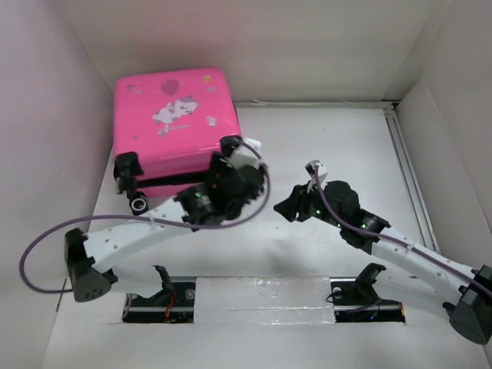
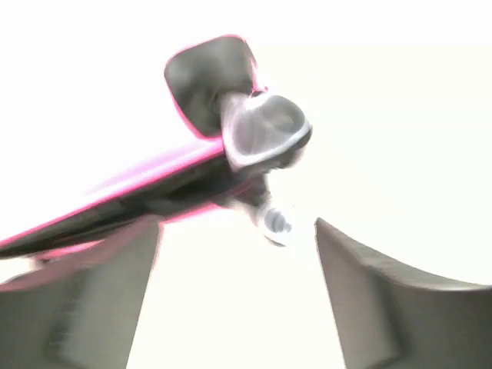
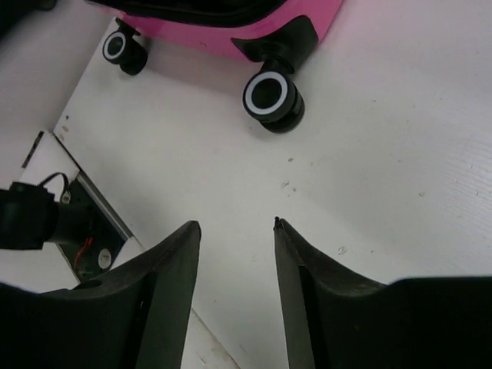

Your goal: Pack the luggage

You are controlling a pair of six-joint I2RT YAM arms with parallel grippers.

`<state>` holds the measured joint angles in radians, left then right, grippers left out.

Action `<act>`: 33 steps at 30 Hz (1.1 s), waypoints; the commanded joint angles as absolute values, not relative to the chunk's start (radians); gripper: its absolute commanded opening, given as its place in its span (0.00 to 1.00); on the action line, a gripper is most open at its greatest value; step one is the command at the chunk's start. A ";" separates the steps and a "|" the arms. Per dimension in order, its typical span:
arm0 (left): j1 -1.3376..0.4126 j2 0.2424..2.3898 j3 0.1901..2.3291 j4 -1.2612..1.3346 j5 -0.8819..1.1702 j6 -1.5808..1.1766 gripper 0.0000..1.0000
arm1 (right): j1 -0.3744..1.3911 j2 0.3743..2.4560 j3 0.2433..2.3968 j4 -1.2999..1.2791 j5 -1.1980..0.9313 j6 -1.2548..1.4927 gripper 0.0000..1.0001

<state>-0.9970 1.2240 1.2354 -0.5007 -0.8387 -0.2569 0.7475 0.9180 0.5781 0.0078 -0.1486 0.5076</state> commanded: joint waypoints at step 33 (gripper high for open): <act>0.333 1.906 1.829 -0.385 -0.188 -0.503 0.00 | 0.509 1.821 1.445 0.000 -0.064 0.453 0.00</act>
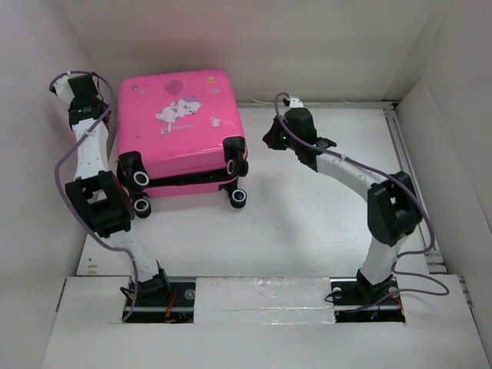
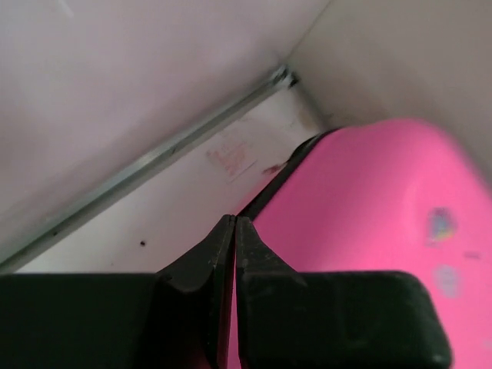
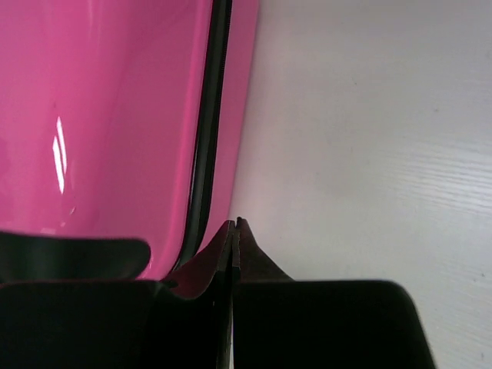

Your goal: Pack the luggage

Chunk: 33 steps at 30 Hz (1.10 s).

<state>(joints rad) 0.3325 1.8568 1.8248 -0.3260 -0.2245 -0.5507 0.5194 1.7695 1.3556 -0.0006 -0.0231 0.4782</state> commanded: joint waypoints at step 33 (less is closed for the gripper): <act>-0.897 1.189 0.549 0.047 -0.414 -1.241 0.00 | 0.181 1.612 1.184 -0.057 0.049 0.417 0.17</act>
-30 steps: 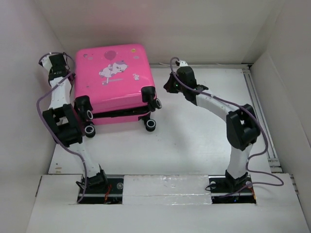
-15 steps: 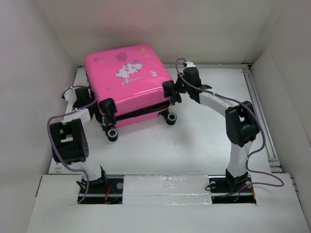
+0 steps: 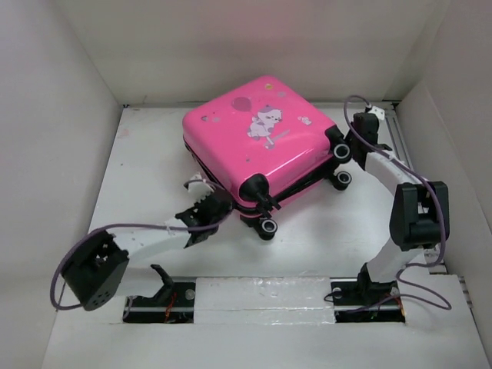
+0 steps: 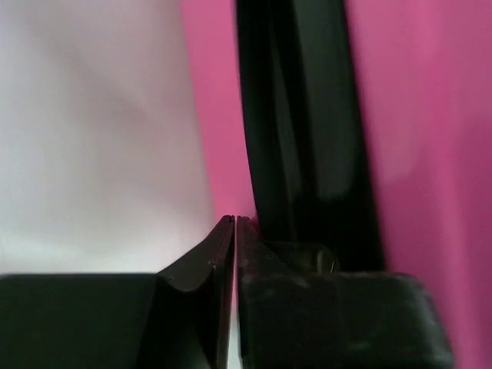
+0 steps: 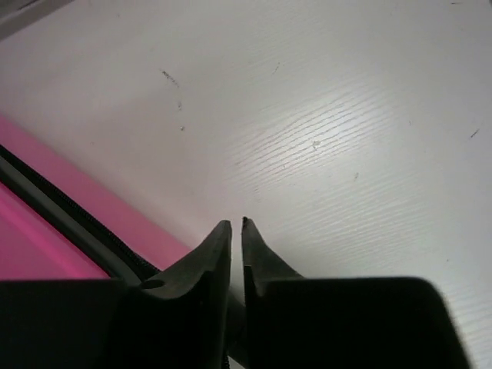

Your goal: Pack the luggage

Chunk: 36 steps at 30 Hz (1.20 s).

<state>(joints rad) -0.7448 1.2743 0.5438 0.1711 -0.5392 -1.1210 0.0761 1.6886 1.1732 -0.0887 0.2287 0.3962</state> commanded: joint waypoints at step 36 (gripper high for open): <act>-0.003 2.387 2.331 -0.199 0.354 -0.552 0.56 | 0.468 0.911 0.543 -0.172 0.089 0.641 0.00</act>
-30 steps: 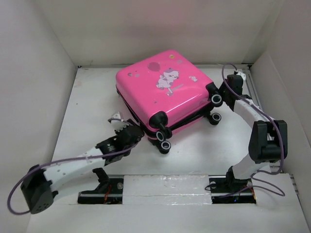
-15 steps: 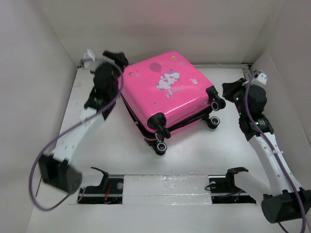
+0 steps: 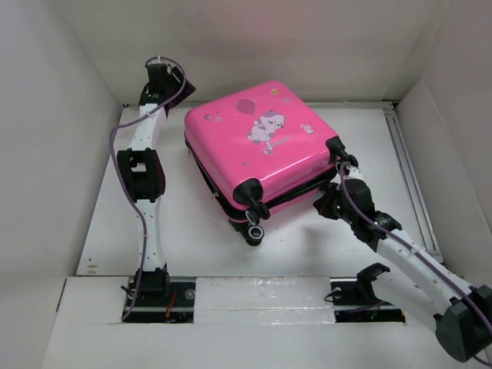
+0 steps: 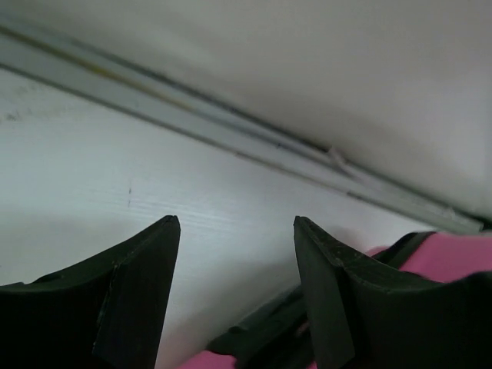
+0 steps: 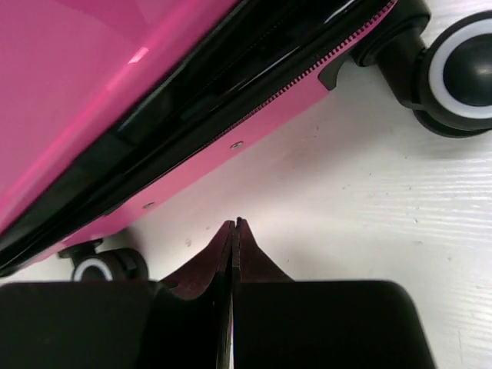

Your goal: Pack the luggage

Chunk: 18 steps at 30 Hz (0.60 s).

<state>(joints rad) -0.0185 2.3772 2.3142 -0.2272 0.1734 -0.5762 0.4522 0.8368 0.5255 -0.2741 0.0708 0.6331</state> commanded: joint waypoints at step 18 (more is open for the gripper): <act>-0.198 1.658 0.875 0.522 0.254 -0.853 0.49 | 0.382 1.731 1.257 0.028 -0.097 0.460 0.00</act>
<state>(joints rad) -0.0021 1.9377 1.0866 0.4191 0.2043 -0.7914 0.3119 1.6001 1.0176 -0.2695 0.1699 0.5190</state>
